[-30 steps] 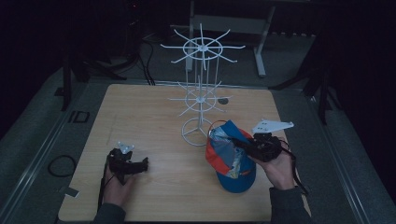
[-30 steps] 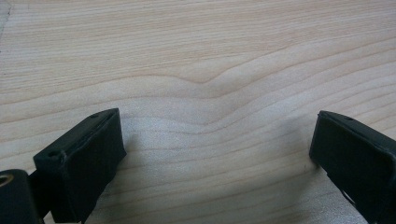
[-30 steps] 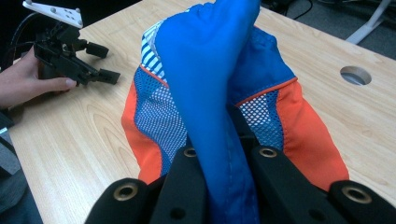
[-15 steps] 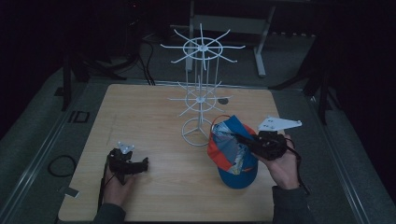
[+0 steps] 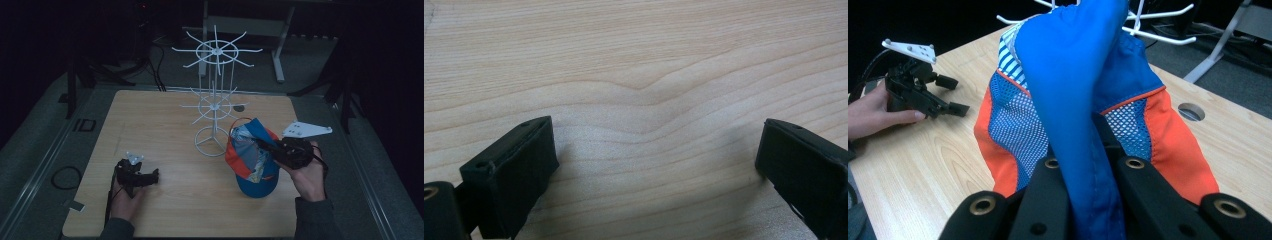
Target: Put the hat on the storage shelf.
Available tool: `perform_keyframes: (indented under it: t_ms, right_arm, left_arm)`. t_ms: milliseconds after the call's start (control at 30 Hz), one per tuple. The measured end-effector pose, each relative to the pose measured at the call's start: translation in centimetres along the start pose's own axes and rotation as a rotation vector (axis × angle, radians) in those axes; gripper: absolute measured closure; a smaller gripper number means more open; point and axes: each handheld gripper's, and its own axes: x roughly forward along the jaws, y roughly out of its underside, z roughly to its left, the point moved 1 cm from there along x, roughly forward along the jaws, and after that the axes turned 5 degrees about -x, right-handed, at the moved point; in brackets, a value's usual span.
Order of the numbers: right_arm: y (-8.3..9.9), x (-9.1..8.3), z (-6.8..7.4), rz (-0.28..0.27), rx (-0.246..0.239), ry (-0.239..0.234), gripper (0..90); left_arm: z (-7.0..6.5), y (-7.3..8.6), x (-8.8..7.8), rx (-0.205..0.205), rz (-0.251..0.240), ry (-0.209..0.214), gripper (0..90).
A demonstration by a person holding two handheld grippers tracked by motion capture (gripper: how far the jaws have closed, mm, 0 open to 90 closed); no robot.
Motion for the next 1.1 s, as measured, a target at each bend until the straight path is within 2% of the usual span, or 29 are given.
perform_keyframes:
  t_ms: [1100]
  right_arm:
    - [-2.7, -2.5, -1.0, -0.139, -0.019, 0.043, 88.4]
  left_arm:
    - [-0.1, 0.0, 0.0, 0.005, 0.001, 0.001, 3.5]
